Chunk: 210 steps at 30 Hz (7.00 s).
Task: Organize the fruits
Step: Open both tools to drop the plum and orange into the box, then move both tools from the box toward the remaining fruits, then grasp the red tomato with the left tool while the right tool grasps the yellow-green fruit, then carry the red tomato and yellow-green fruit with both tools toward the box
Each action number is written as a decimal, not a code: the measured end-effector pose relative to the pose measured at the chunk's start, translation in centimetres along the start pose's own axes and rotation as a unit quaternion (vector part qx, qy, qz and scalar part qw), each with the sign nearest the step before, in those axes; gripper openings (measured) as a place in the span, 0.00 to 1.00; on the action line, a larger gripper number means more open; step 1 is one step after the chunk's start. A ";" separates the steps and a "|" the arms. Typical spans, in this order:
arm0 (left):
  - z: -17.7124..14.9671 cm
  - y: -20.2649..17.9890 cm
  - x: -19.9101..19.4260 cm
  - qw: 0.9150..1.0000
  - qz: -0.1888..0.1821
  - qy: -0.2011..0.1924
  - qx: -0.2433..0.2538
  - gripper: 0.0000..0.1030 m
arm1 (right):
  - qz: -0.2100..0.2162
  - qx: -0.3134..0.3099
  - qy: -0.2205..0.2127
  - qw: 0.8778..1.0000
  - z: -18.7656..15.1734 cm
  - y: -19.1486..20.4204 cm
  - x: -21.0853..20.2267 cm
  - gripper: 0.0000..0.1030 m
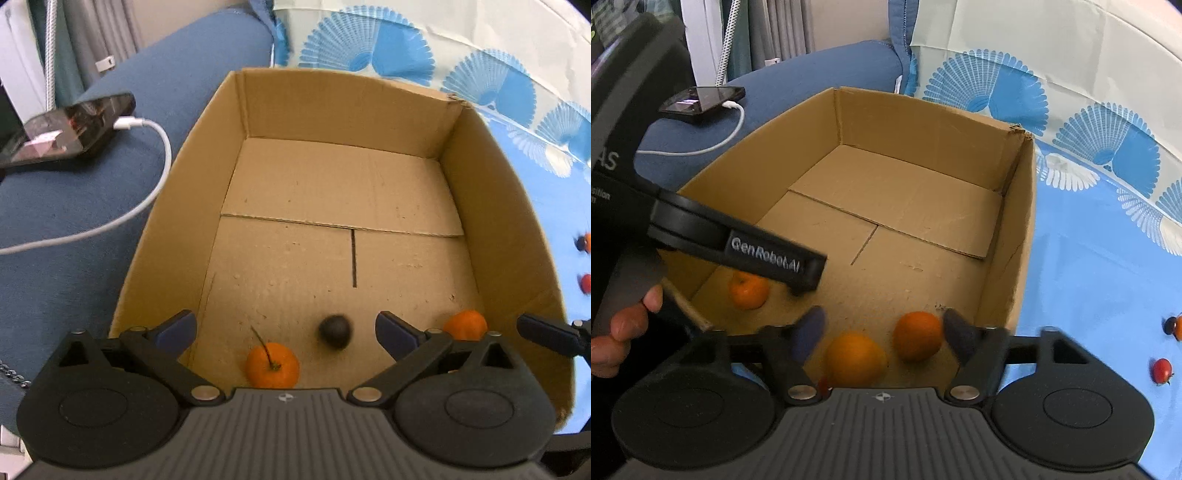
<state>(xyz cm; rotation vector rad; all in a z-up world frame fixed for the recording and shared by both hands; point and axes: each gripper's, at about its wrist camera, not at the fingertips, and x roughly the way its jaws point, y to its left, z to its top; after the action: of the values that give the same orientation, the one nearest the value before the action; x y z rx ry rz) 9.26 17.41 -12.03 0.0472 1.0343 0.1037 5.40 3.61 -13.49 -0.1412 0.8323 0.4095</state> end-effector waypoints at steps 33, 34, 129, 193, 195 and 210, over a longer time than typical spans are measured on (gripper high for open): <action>-10.8 -1.4 -18.1 0.995 0.018 -0.096 0.000 1.00 | -0.051 0.031 -0.150 0.987 -6.2 3.5 -20.0 0.90; -10.9 -1.5 -18.6 0.995 0.017 -0.100 0.002 1.00 | -0.050 0.033 -0.156 0.986 -6.4 3.3 -20.4 0.90; -0.2 -33.5 -3.4 0.974 -0.111 -0.020 0.194 1.00 | -0.285 0.300 -0.146 0.898 -17.7 -32.8 -18.1 0.94; -4.5 -16.8 -17.6 0.985 -0.108 -0.071 0.118 0.35 | -0.109 0.241 -0.192 0.945 -12.5 -15.9 -22.1 0.26; -5.1 -15.0 -18.4 0.986 -0.103 -0.076 0.107 0.35 | -0.096 0.228 -0.190 0.950 -12.1 -13.7 -22.3 0.26; -10.0 -4.9 -20.8 0.992 -0.087 -0.080 0.043 0.35 | -0.046 0.134 -0.180 0.973 -10.6 -2.3 -23.2 0.26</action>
<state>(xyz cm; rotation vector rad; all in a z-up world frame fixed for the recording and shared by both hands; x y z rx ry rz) -9.56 10.18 0.18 0.0426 0.8785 -0.1023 -14.91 -8.34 -3.50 0.1440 0.5133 0.2226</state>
